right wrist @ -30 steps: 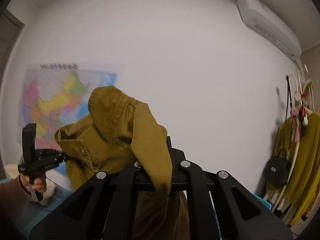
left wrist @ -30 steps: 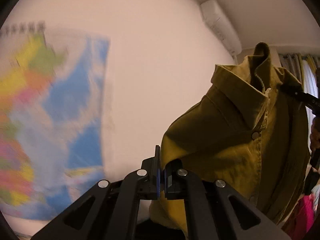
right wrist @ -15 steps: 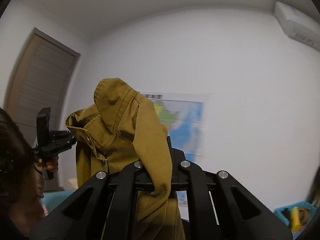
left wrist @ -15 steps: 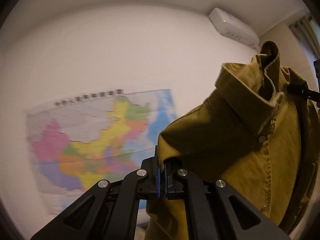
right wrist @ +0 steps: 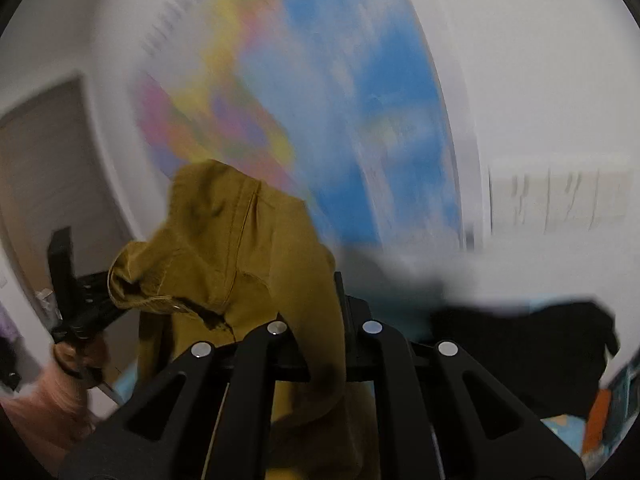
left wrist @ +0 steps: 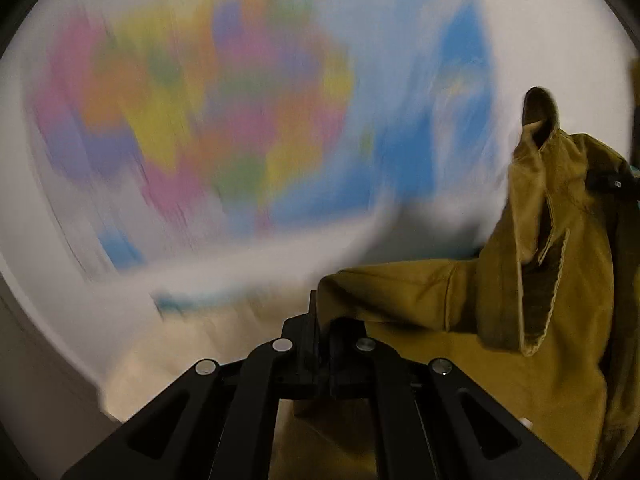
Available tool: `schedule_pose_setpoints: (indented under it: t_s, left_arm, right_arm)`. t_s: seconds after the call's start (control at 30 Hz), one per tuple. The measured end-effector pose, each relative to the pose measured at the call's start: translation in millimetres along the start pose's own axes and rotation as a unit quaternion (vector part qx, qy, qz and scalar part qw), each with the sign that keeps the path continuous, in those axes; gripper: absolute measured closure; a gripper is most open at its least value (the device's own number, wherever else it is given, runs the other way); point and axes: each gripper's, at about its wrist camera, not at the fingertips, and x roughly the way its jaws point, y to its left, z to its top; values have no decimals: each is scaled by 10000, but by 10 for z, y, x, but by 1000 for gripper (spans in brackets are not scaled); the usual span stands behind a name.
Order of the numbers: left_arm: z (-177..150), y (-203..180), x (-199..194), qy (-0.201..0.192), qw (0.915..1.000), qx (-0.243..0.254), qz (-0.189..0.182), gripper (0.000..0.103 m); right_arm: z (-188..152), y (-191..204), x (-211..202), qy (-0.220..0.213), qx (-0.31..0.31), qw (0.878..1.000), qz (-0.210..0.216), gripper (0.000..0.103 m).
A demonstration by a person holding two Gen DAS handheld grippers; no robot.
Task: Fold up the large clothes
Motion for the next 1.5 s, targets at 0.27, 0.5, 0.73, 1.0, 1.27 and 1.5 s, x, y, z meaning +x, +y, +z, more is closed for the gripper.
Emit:
schedule_pose_setpoints:
  t_s: [0.27, 0.5, 0.73, 1.0, 1.27, 1.5]
  left_arm:
    - [-218, -45, 1059, 702, 9973, -111, -171, 101]
    - [-67, 7, 1565, 1184, 9924, -234, -239, 93]
    - [-321, 45, 1616, 1032, 9943, -158, 199, 59]
    - [-605, 301, 411, -18, 9990, 166, -407, 24]
    - [-1272, 48, -90, 171, 9942, 661, -831, 24]
    - [-1583, -155, -267, 273, 9887, 975, -1104, 22]
  right_arm:
    - [-232, -611, 1004, 710, 449, 9956, -420, 96]
    - [-284, -998, 1428, 1043, 871, 9864, -923, 91]
    - [-328, -882, 1257, 1096, 930, 9797, -1399, 40]
    - [-907, 6, -94, 1227, -345, 9902, -576, 15]
    - [-2102, 558, -278, 2340, -741, 9677, -578, 14]
    - [-1996, 201, -418, 1894, 59, 9802, -569, 100]
